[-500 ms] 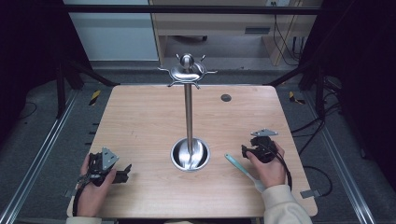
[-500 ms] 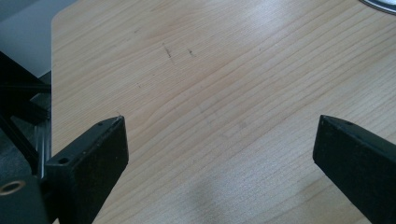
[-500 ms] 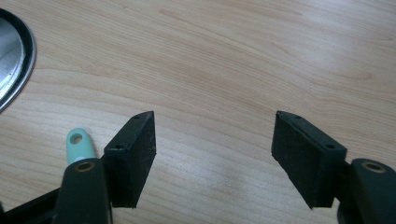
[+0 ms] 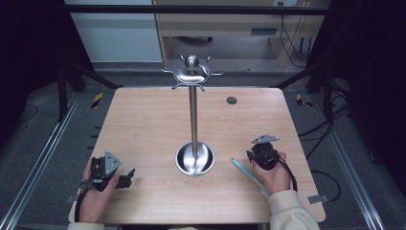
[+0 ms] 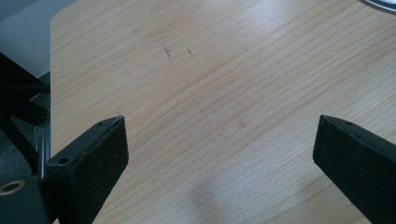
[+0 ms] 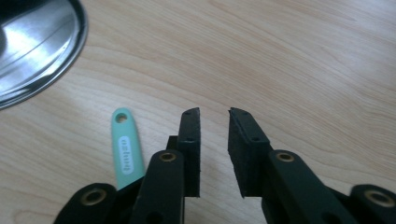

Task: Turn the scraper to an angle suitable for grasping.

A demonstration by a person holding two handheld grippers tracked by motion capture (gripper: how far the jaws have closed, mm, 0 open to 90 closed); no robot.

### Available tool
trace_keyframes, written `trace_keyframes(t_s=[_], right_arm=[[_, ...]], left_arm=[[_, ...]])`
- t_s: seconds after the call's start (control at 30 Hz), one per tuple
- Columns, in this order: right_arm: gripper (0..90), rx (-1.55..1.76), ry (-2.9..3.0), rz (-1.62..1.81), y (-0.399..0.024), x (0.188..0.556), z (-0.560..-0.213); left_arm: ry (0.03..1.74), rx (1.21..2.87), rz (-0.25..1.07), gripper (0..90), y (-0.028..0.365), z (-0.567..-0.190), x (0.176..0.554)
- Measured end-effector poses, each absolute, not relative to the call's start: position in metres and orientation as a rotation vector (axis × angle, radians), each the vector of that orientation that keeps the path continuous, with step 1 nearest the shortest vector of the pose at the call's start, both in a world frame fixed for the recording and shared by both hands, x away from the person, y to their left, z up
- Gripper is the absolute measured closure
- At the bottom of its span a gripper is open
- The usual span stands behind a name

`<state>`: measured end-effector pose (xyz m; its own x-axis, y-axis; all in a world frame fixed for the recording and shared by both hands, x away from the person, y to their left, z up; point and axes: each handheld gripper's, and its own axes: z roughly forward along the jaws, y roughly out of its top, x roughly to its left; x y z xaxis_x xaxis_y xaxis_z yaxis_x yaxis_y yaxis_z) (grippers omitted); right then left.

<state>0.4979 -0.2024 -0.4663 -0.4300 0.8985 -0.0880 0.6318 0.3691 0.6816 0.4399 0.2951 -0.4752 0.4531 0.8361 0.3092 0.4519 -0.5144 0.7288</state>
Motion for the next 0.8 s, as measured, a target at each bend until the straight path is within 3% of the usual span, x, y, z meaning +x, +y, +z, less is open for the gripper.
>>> trace_keyframes(t_s=[0.27, 0.8], right_arm=[[90.0, 1.264, 2.257, 0.803, -0.191, 0.495, -0.468], [90.0, 1.212, 2.36, 0.795, -0.179, 0.494, -0.473]], left_arm=[[1.072, 2.148, 0.895, 3.1, 0.295, -0.476, 0.44], [1.071, 2.151, 0.9, 3.1, 0.295, -0.475, 0.44]])
